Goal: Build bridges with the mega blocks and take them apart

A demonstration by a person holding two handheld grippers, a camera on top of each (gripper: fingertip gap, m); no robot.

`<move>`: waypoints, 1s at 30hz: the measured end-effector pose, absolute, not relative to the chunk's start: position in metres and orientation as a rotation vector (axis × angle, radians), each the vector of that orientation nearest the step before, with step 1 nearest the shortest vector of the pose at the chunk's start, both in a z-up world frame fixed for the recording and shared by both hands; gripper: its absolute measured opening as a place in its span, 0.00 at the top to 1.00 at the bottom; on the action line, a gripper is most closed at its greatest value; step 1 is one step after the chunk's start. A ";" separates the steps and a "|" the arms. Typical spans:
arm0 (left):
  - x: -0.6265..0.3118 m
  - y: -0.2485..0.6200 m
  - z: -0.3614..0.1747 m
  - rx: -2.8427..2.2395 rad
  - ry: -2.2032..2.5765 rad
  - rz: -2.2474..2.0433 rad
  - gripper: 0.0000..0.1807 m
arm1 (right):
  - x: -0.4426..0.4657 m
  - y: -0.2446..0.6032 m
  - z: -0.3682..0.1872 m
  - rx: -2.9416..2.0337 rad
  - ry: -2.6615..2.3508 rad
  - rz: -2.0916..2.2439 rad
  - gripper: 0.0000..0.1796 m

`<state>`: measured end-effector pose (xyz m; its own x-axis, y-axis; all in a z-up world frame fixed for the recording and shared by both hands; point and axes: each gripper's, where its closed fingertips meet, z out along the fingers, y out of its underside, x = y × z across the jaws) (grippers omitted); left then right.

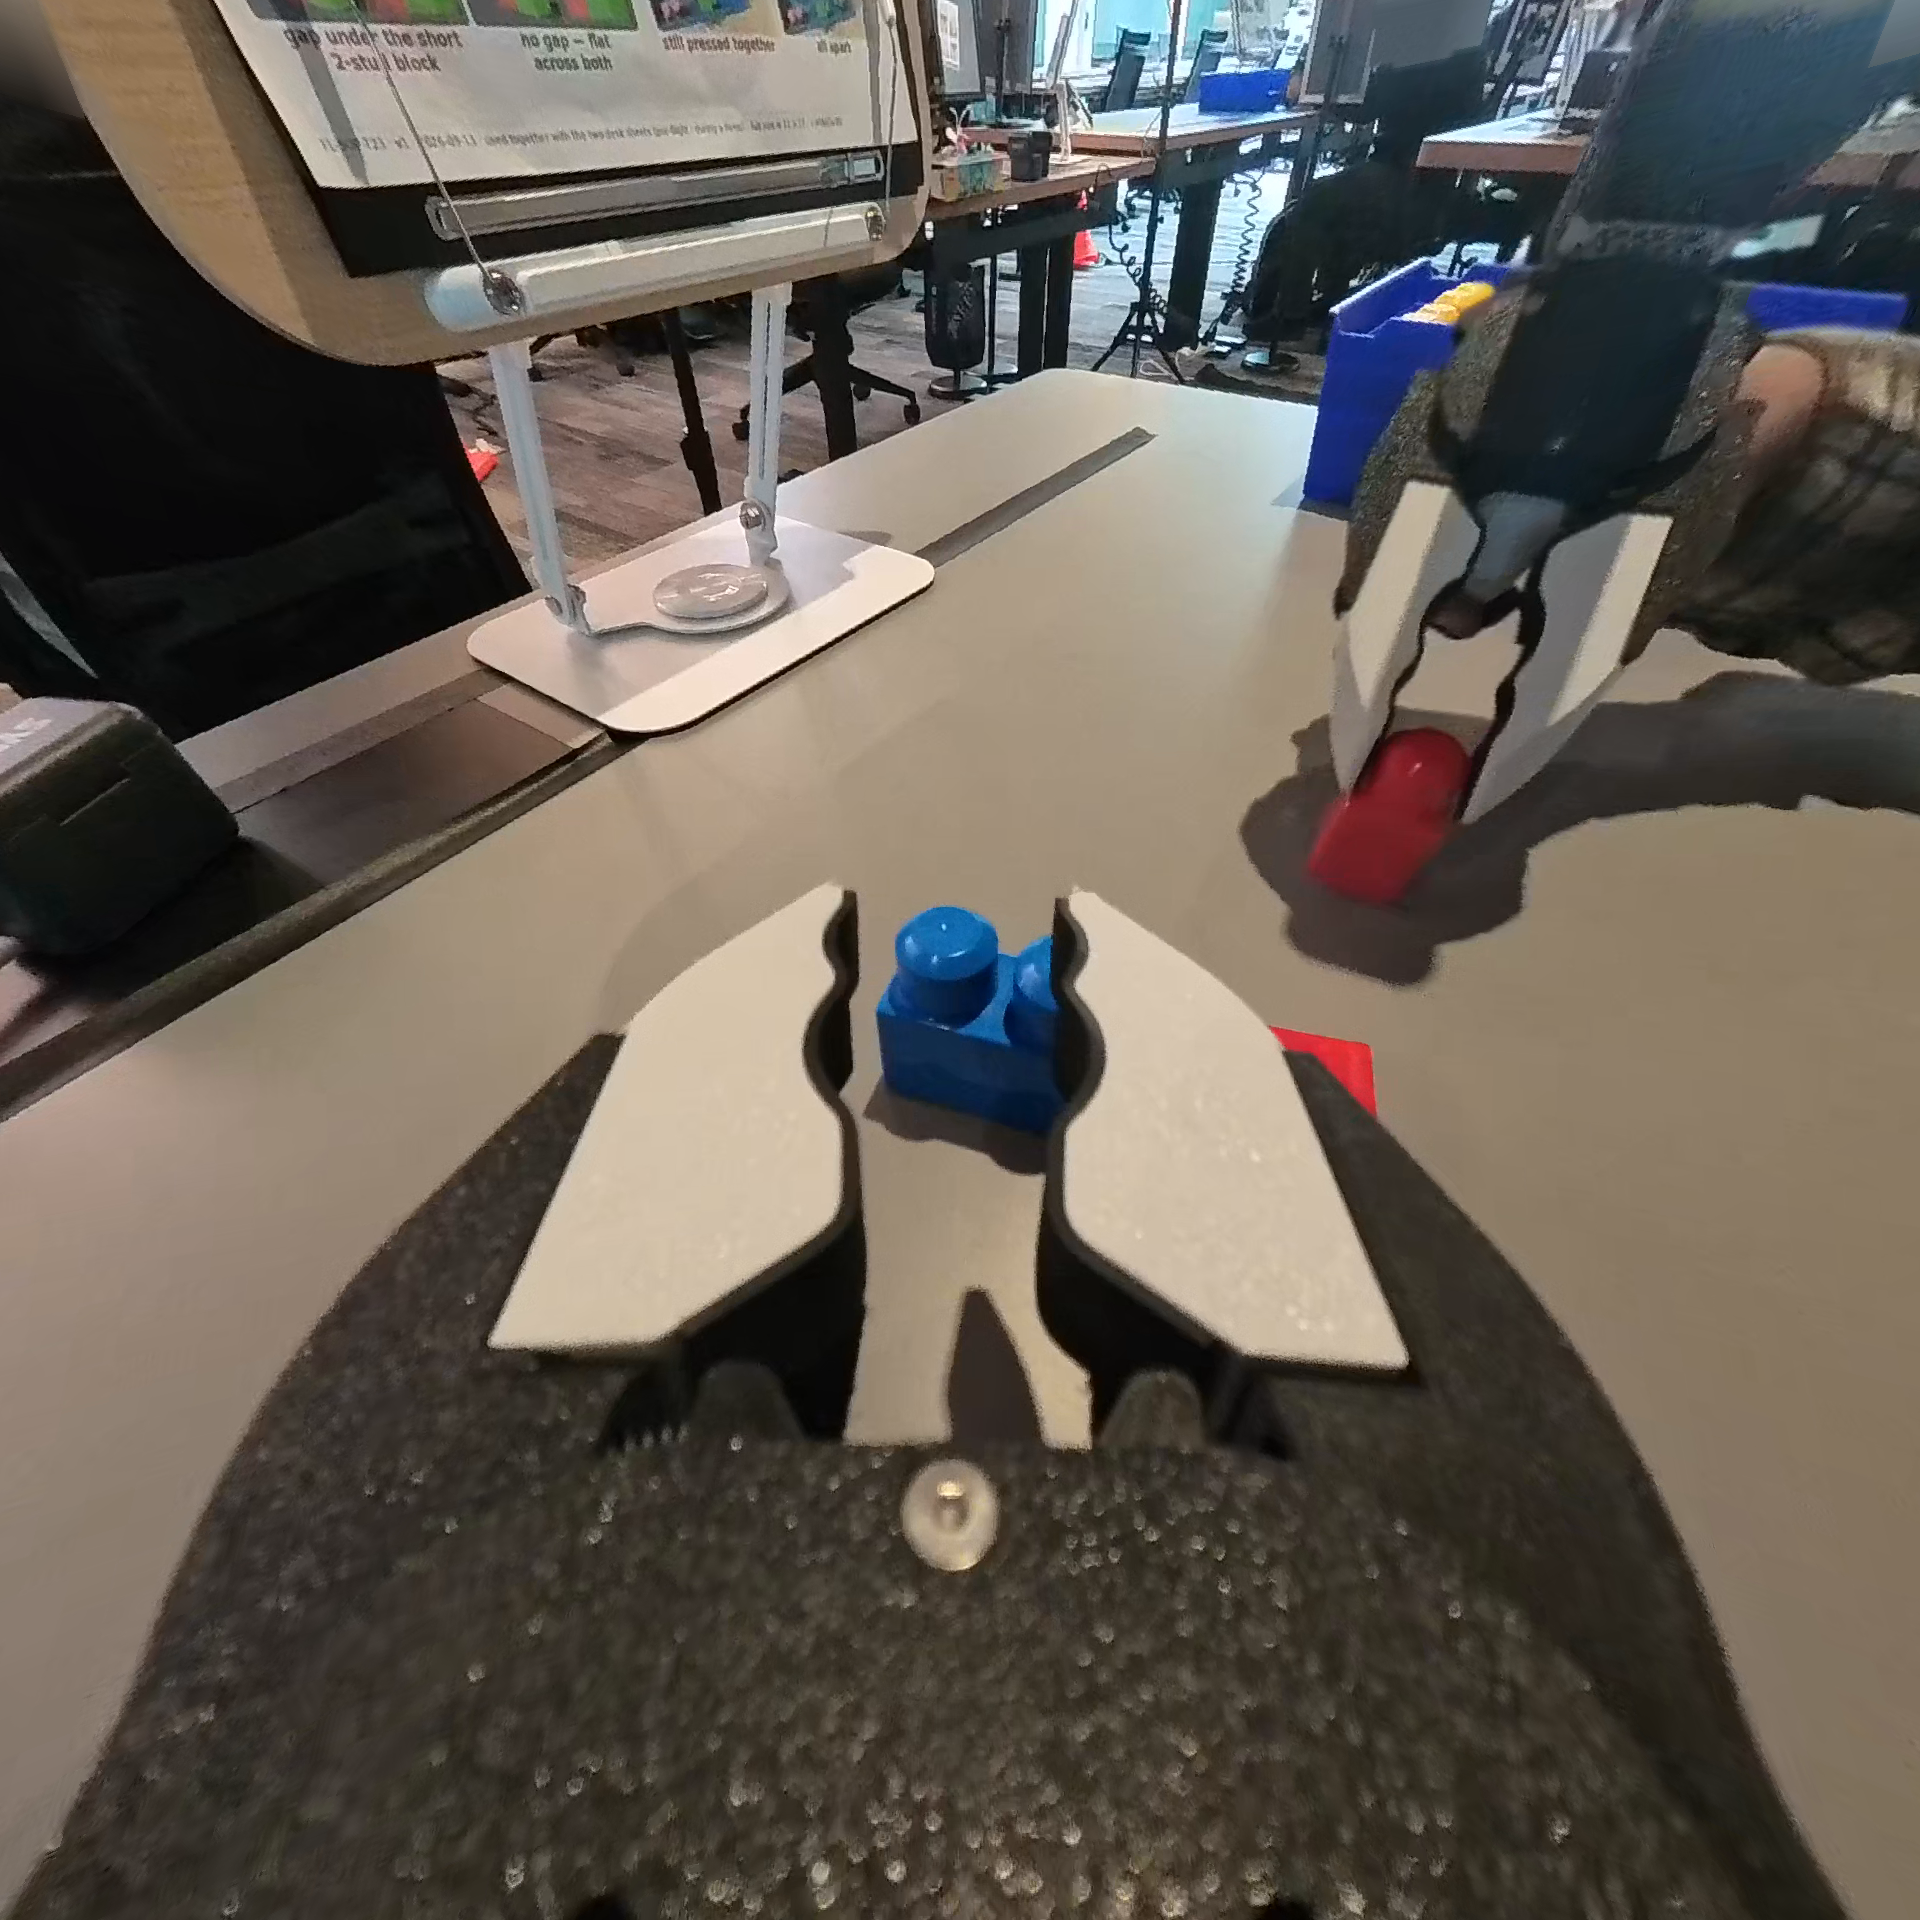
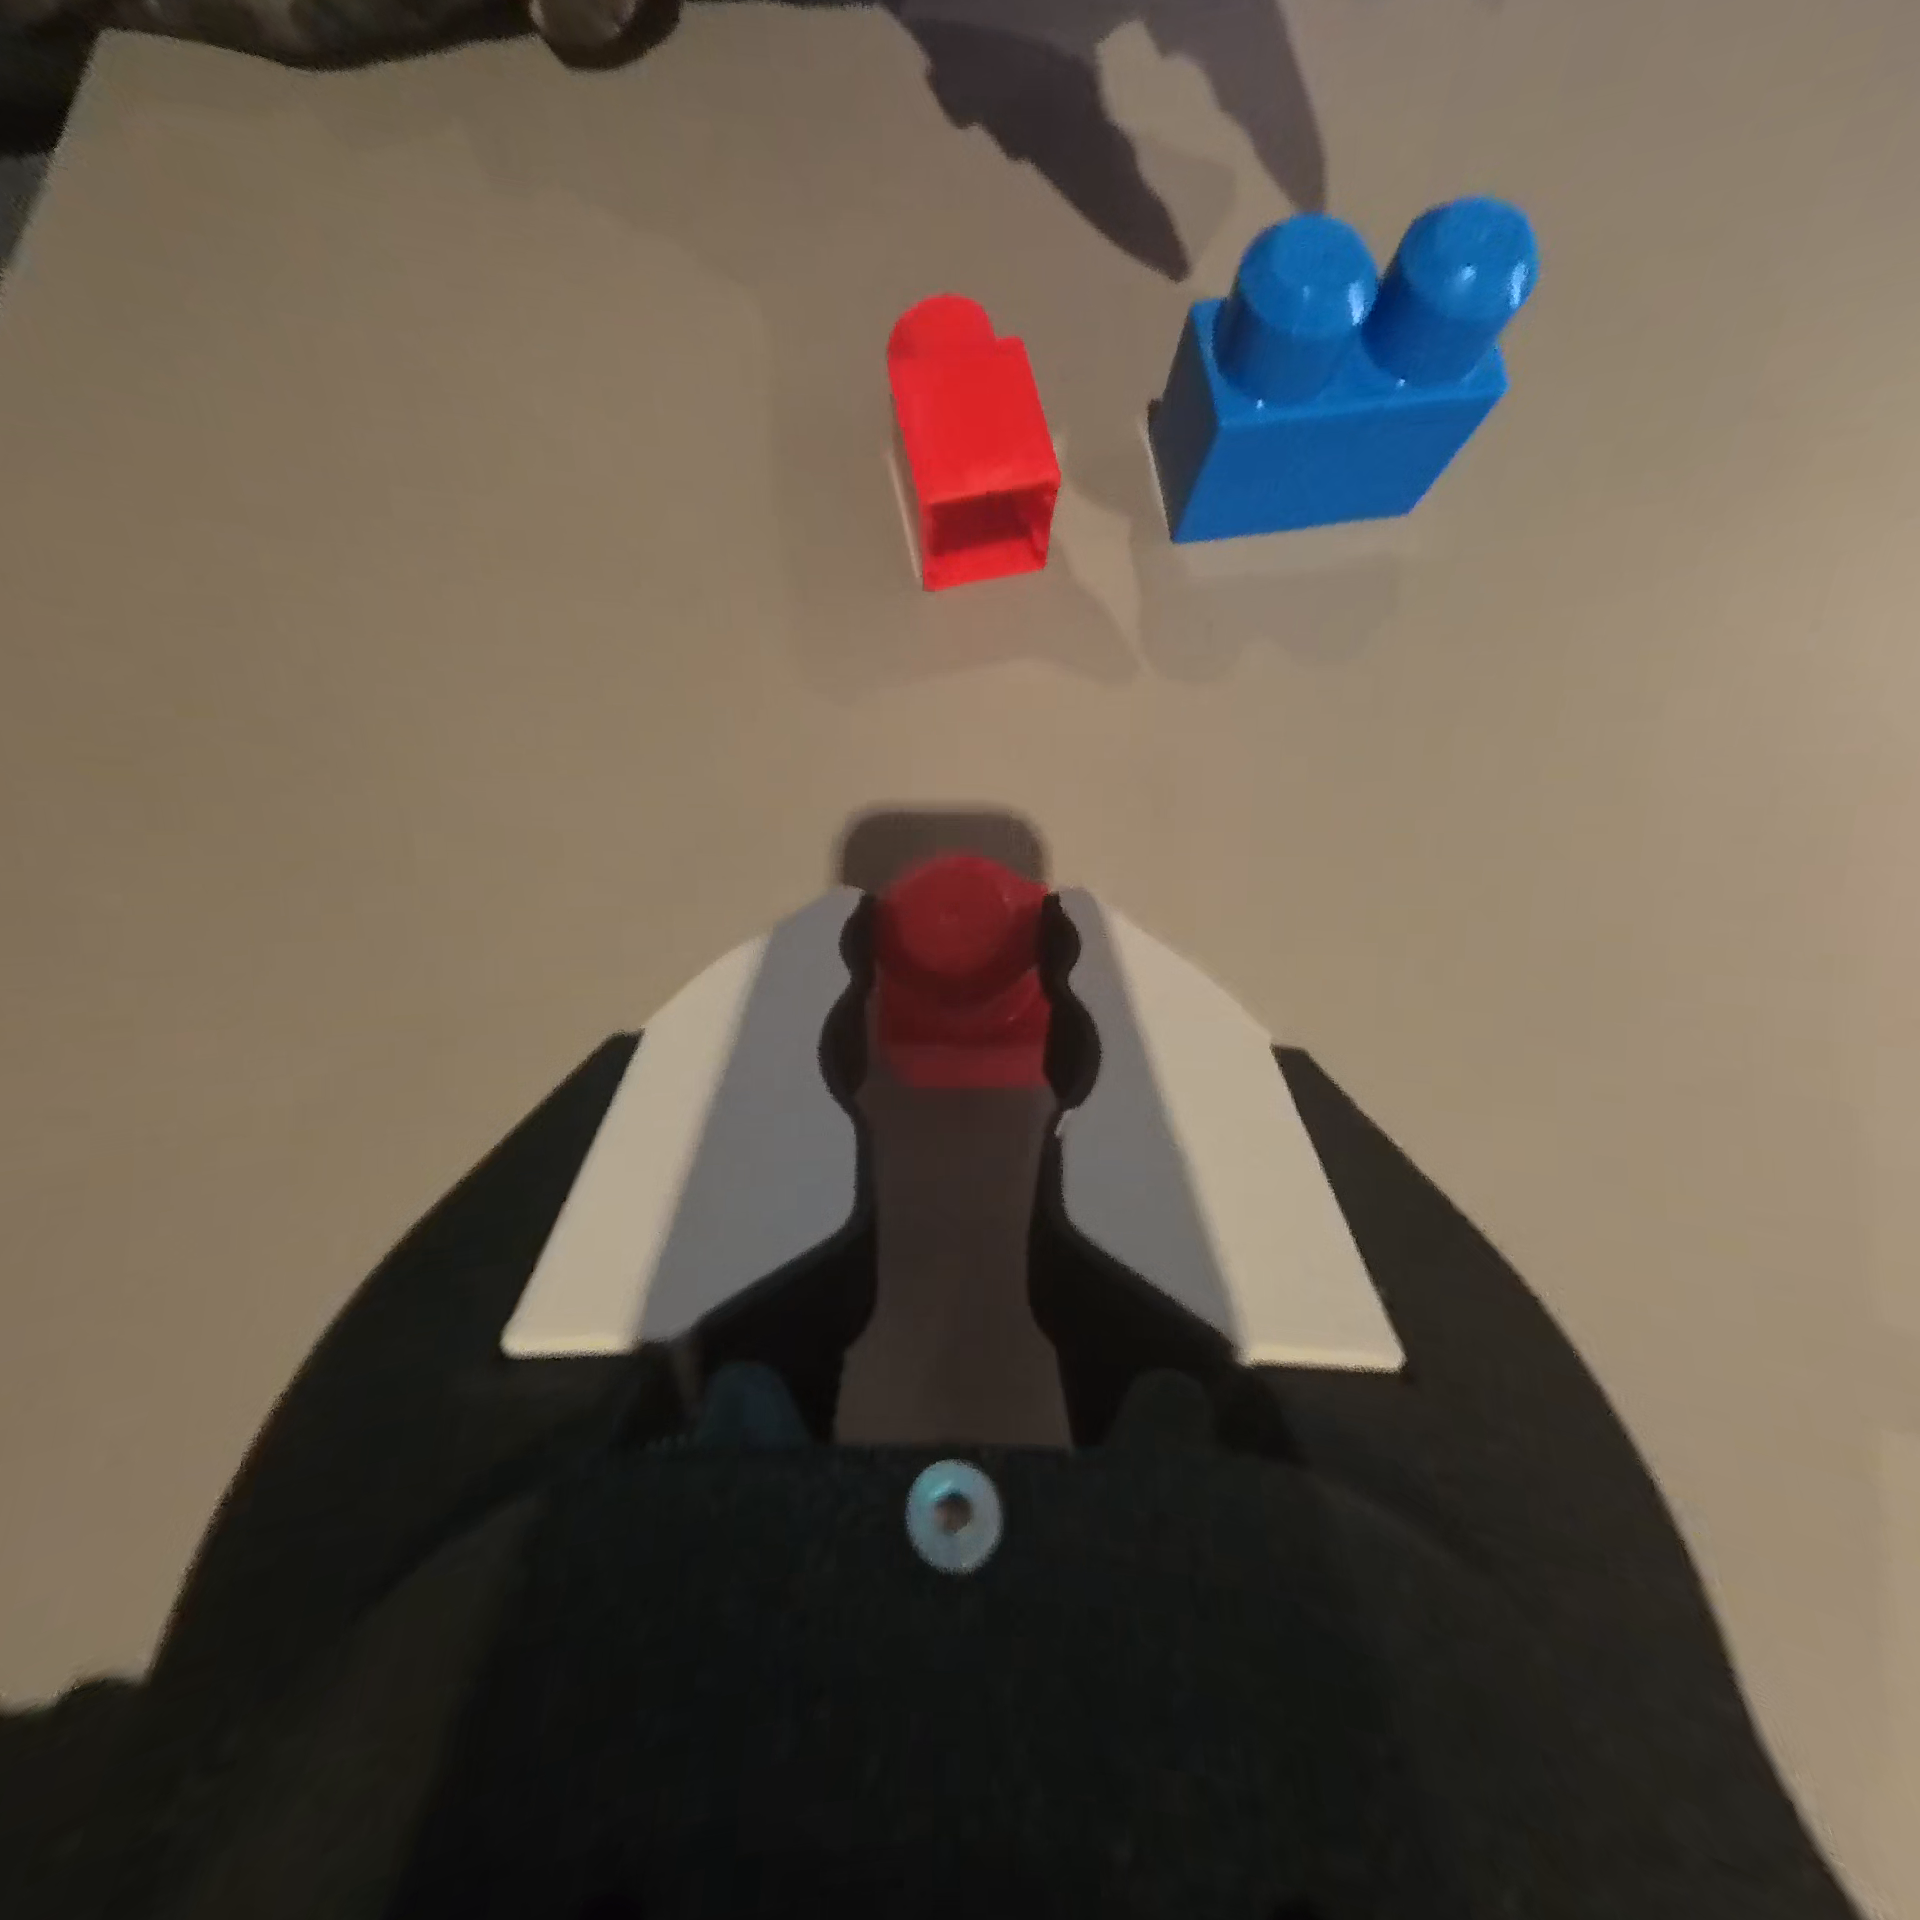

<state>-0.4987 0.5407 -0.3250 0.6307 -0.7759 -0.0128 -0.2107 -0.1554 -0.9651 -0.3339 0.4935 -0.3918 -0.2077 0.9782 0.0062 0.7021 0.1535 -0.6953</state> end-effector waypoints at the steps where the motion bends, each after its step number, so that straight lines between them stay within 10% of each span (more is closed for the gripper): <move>1: -0.499 0.541 -0.325 -1.694 0.816 -0.608 0.80 | -0.336 0.494 -0.391 -1.591 -1.957 0.823 0.83; 13: -0.502 0.541 -0.321 -1.686 0.805 -0.606 0.81 | -0.342 0.501 -0.376 -1.561 -1.872 0.853 0.68; 30: -0.532 0.551 -0.314 -1.690 0.665 -0.581 0.81 | -0.456 0.449 -0.378 -1.352 -2.442 0.350 0.77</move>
<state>-0.5323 0.5513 -0.3145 0.7151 -0.6984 0.0298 -0.1237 -0.1683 -0.9780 -0.4564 0.4487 -0.3778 -0.4970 0.8522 0.1639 0.7719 0.5204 -0.3652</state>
